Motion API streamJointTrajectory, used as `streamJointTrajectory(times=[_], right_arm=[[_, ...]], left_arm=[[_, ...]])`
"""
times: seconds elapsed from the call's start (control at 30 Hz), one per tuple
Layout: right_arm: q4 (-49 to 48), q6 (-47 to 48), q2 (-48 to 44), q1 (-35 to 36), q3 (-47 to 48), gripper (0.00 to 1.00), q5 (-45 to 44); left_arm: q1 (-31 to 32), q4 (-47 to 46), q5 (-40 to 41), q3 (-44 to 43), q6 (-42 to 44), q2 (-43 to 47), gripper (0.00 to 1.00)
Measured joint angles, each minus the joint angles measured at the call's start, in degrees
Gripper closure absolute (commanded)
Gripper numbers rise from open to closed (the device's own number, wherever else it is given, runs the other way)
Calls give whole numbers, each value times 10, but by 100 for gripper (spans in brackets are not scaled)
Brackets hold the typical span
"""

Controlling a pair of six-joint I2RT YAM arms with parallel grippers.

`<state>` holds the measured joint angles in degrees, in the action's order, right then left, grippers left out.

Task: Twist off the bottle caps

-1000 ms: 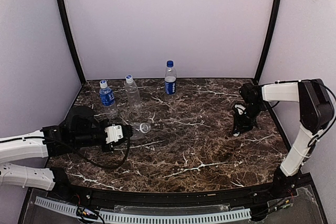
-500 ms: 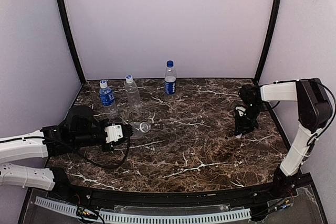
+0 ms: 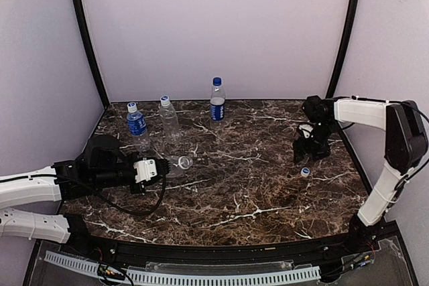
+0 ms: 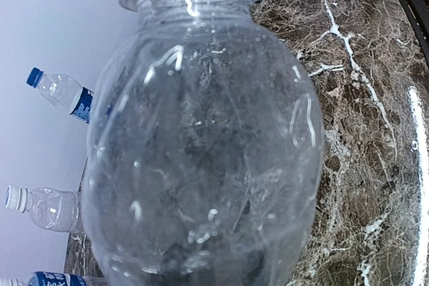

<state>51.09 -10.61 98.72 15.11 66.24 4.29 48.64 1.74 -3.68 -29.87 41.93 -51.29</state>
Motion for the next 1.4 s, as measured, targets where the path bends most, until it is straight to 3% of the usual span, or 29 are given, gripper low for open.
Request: streamJointTrajectory(times=[0.1,0.2,0.3,0.43,0.6,0.77,1.07,1.3,1.4], right_arm=[[1,19,-46,57,47,21,-47],[-62,71,-123,177,74,22,-70],[-196,131,-219,301,46,23,16],[-517,153,-330,382,-95,23,184],[-710,181,-255,455,-110,19,242],[-770,211,-161,506,-84,19,253],[-823,195,-138,501,-55,23,222],[-824,166,-107,484,-39,37,209],[-814,156,-95,482,-33,53,207]], left_arm=[[0,0,-4,0,-4,0,79],[0,-1,-12,-2,-17,0,78],[0,-2,-26,-9,-37,0,77],[-1,-5,-57,-31,-73,0,76],[-1,-8,-99,-55,-120,0,76],[-1,-6,-133,-64,-159,0,76],[-3,-20,-167,-66,-191,-1,76],[-3,-22,-171,-66,-197,-1,76],[-3,-22,-172,-66,-197,-1,76]])
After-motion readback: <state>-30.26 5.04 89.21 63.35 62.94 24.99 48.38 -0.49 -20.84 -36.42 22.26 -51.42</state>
